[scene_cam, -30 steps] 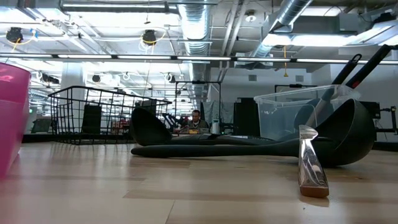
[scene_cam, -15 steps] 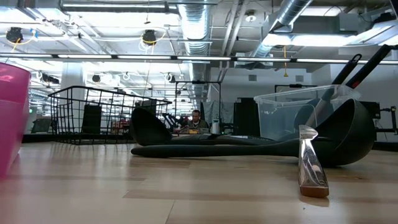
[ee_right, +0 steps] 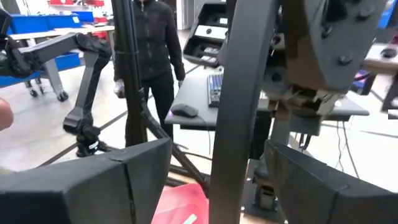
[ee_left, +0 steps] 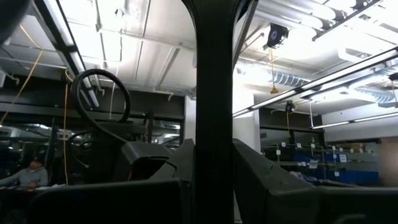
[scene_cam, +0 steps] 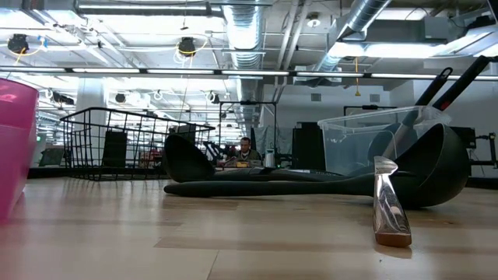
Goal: Pick & Place Kitchen Items
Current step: Put the slotted spatula into the transparent bin
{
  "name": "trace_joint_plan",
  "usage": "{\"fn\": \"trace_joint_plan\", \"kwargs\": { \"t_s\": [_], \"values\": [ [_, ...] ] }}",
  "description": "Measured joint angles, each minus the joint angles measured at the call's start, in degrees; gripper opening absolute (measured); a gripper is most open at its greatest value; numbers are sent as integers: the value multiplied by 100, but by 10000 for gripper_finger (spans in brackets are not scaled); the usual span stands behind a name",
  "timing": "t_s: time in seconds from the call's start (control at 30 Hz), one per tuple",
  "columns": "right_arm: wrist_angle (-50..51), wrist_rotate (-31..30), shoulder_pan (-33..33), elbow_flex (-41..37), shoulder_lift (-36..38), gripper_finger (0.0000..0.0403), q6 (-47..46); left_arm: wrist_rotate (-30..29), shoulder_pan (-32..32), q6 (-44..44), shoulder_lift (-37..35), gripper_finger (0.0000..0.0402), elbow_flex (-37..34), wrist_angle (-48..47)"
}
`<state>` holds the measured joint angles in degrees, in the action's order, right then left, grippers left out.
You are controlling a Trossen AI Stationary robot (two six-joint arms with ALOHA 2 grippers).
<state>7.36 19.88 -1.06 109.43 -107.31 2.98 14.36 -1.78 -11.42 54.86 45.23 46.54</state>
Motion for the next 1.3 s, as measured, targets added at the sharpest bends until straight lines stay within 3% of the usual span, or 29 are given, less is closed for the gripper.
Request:
{"fn": "trace_joint_plan", "kwargs": {
  "t_s": [0.33, 1.3],
  "values": [
    [74, 74, -2, 0, 0, 229, 48, 311, 0, -125, 241, 50, 0, 361],
    [516, 445, 0, 0, 20, 14, 19, 407, -2, -150, 429, 48, -2, 538]
  ]
}}
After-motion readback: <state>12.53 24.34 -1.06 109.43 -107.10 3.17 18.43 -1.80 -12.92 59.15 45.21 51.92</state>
